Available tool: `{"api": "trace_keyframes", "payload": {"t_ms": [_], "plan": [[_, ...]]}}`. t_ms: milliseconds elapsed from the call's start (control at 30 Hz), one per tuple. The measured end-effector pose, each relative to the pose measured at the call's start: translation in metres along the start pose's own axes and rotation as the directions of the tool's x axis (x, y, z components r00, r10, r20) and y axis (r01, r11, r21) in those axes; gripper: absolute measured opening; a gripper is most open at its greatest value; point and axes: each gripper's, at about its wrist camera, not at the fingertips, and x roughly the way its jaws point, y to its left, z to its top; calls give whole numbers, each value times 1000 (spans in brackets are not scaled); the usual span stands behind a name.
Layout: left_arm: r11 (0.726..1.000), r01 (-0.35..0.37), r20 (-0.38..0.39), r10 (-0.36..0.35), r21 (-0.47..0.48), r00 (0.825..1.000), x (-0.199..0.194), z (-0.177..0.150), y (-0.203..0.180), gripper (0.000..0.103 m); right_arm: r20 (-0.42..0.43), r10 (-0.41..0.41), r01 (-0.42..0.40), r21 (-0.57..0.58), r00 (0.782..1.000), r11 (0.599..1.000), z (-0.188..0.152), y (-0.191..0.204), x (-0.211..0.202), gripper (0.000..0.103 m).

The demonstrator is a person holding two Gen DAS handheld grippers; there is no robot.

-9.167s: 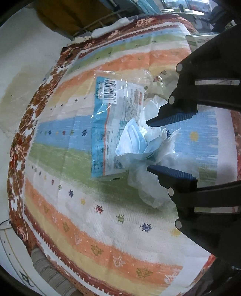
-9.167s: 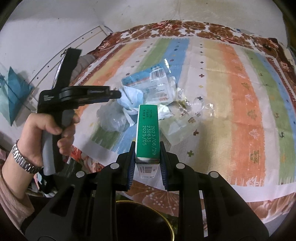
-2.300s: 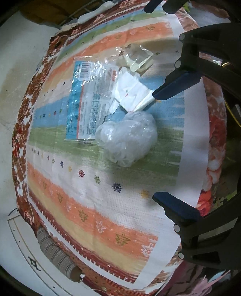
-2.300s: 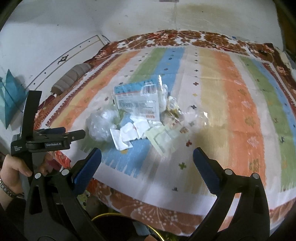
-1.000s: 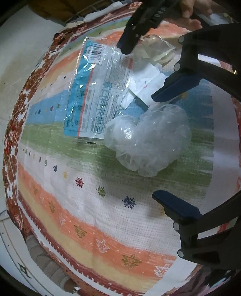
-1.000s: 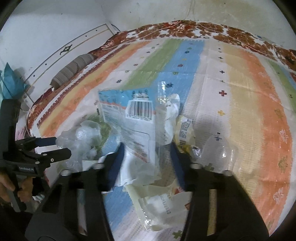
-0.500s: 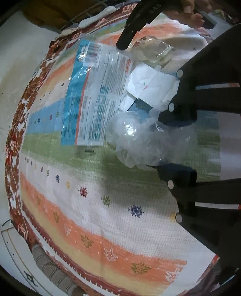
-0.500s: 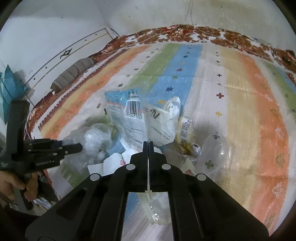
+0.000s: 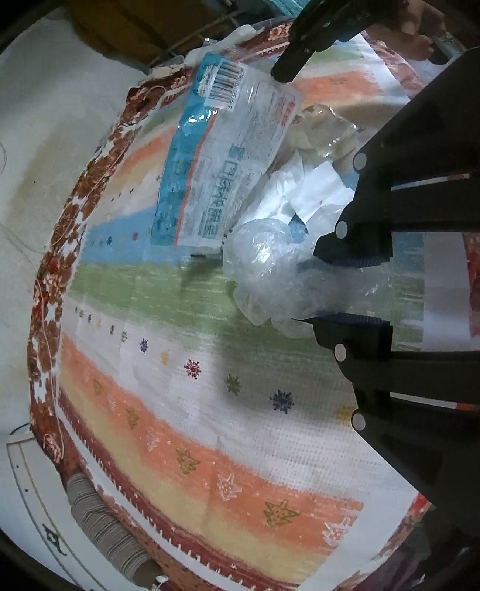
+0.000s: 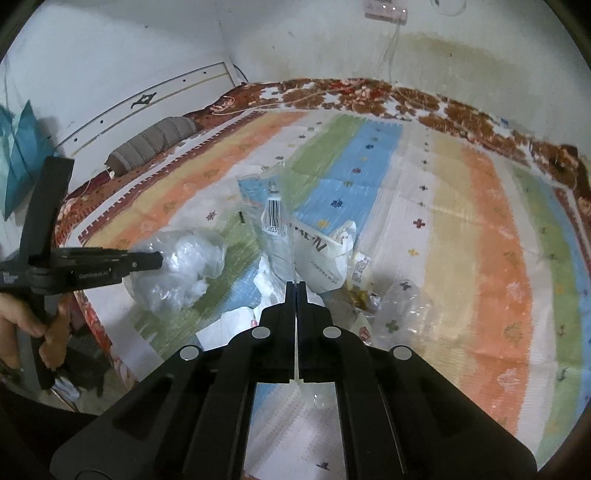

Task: Collect trash
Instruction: 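Lift the clear bag with the left gripper while the right gripper lifts the wrapper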

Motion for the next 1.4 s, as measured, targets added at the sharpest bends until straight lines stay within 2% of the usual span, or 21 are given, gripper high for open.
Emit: {"api": "trace_keyframes", "payload": {"t_ms": [133, 233, 300, 433, 600, 733, 1067, 1400], "plan": [[1000, -10, -7, 10, 3, 1000, -8, -3, -5, 19, 8, -1, 1, 10, 1000, 1000, -3, 2, -19, 0], [999, 24, 10, -24, 25, 1000, -17, -6, -11, 19, 16, -5, 5, 38, 1000, 999, -7, 1, -36, 0], [998, 42, 19, -43, 46, 999, -26, -9, -18, 19, -6, -23, 24, 57, 1000, 998, -11, 2, -45, 0], [996, 21, 35, -25, 91, 999, -39, -15, -30, 19, 5, -33, 33, 64, 999, 997, -15, 6, -67, 0], [996, 12, 35, -16, 94, 999, -50, -20, -38, 19, 11, -39, 38, 94, 999, 995, -24, 8, -87, 0], [992, 4, 72, -13, 126, 997, -65, -27, -50, 19, 23, -66, 64, 93, 998, 994, -28, 13, -102, 0], [986, 78, 85, -91, 147, 992, -98, -47, -73, 19, 82, -49, 37, 145, 995, 989, -52, 24, -148, 0], [984, 124, 108, -138, 129, 984, -123, -72, -72, 19, 95, -50, 34, 168, 994, 985, -79, 34, -169, 0]]}}
